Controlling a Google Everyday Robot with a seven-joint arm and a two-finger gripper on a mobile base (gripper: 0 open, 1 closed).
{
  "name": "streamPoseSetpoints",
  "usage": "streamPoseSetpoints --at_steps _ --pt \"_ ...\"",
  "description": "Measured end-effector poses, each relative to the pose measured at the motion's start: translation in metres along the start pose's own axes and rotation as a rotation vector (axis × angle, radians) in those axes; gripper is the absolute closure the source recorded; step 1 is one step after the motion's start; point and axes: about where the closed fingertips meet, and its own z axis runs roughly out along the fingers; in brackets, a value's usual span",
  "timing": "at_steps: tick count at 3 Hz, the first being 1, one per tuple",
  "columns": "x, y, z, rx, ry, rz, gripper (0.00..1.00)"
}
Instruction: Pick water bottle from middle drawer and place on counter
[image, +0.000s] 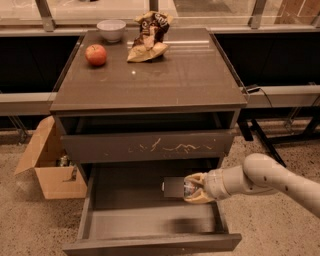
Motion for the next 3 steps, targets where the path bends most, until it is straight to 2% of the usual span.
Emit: streamPoseSetpoints --at_steps 1,2,3 --pt "-0.023 -0.006 -0.042 0.064 0.007 -0.054 1.00" --pt "-0.028 -0.003 -0.039 0.048 -0.001 -0.066 1.00" --pt "-0.080 0.010 -0.066 -0.002 -0.037 -0.204 1.00"
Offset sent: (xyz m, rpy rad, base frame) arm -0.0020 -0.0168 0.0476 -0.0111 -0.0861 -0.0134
